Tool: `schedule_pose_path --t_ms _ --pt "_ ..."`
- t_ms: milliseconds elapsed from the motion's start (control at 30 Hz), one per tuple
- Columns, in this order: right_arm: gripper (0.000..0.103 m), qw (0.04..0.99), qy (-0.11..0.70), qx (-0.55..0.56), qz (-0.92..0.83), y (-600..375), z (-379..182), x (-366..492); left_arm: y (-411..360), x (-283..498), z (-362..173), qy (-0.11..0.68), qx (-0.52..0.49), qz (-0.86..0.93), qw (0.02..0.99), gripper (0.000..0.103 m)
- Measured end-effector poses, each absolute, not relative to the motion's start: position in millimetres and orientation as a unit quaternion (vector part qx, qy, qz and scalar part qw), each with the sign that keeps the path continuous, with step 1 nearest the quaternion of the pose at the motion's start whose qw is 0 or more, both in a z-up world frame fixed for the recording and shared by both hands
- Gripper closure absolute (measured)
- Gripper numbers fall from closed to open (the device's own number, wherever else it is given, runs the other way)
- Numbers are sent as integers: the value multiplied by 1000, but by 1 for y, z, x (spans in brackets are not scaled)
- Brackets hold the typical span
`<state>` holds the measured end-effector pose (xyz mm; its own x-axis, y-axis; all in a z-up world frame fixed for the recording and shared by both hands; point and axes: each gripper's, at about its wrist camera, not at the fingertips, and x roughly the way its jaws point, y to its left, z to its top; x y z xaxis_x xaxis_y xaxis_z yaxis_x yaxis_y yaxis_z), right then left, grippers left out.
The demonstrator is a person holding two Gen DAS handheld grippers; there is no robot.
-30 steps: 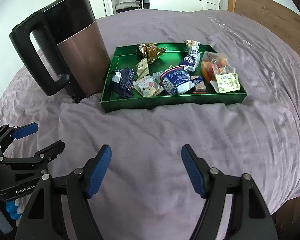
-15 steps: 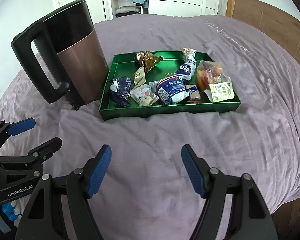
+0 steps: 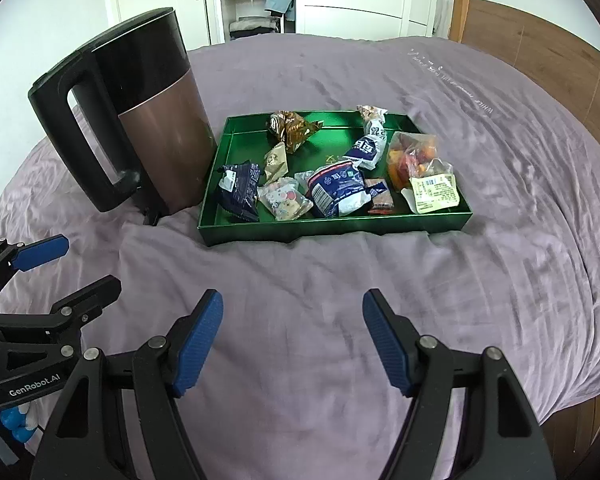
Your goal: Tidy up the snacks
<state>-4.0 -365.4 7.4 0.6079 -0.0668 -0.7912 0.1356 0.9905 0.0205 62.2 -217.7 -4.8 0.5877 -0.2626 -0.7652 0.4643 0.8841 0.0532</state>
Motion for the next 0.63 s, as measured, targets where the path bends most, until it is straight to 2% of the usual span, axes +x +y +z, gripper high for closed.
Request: schedule_pose_path --t_ms 633 --pt "16 897 437 37 -62 -366 10 -6 -216 59 -1 396 124 -203 887 31"
